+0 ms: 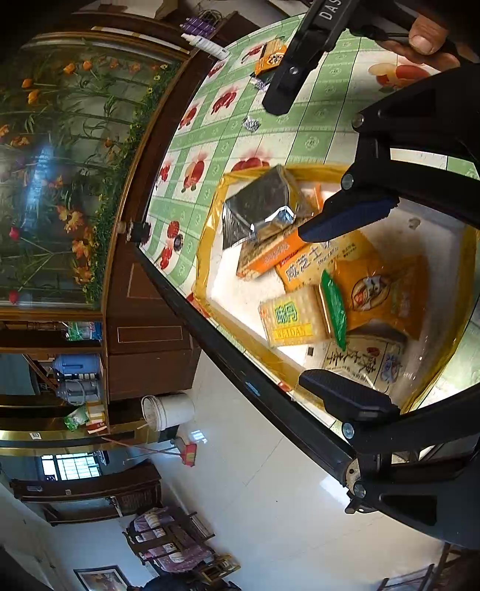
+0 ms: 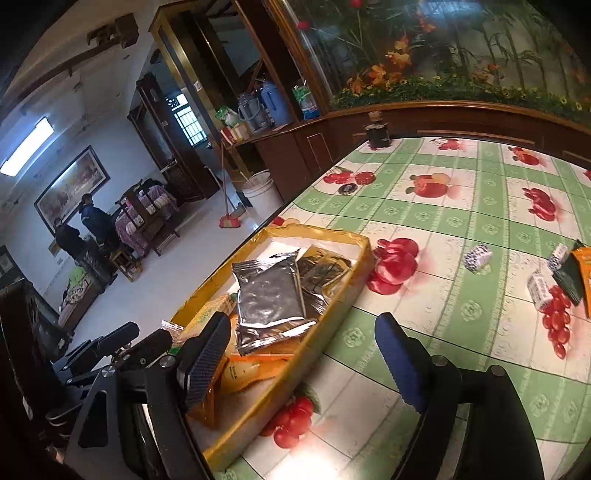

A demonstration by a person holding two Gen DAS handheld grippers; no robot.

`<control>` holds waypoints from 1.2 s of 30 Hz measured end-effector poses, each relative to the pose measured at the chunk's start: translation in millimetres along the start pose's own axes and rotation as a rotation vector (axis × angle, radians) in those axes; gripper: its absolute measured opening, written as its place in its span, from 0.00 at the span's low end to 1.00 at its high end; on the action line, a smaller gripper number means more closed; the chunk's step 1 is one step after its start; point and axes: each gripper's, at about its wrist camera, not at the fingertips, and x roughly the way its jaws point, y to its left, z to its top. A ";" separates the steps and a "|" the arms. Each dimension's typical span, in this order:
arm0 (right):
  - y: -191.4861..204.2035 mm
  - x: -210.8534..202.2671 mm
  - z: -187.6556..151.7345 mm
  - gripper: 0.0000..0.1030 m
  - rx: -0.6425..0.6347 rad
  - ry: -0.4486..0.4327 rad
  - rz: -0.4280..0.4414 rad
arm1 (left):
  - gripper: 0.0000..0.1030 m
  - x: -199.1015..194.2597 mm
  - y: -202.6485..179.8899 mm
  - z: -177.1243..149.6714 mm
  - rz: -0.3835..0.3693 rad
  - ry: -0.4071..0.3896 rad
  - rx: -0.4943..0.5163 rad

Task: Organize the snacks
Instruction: 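Open the left tool over the yellow box while the right tool releases the foil bag there, then move both tools back toward the remaining snacks on the table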

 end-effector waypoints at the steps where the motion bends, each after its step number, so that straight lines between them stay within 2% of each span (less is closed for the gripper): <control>1: -6.5 -8.1 -3.6 0.79 0.012 -0.008 -0.006 | 0.69 -2.3 -3.3 -0.2 -0.003 -0.003 0.006; 5: -30.8 -36.4 -15.1 0.80 0.050 -0.043 -0.032 | 0.70 -12.7 -22.4 -1.4 -0.016 -0.018 0.041; 7: -45.7 -51.3 -21.4 0.80 0.077 -0.063 -0.057 | 0.74 -16.0 -32.7 -2.2 -0.013 -0.023 0.063; 19: -133.6 -126.3 -49.1 0.80 0.248 -0.170 -0.168 | 0.75 -33.7 -92.0 -8.2 -0.061 -0.040 0.176; 26: -168.3 -150.1 -58.6 0.82 0.312 -0.205 -0.212 | 0.74 -34.3 -119.5 -7.2 -0.091 -0.028 0.210; 36: -199.3 -153.5 -57.0 0.82 0.317 -0.177 -0.300 | 0.74 -13.7 -169.9 -0.1 -0.143 -0.003 0.284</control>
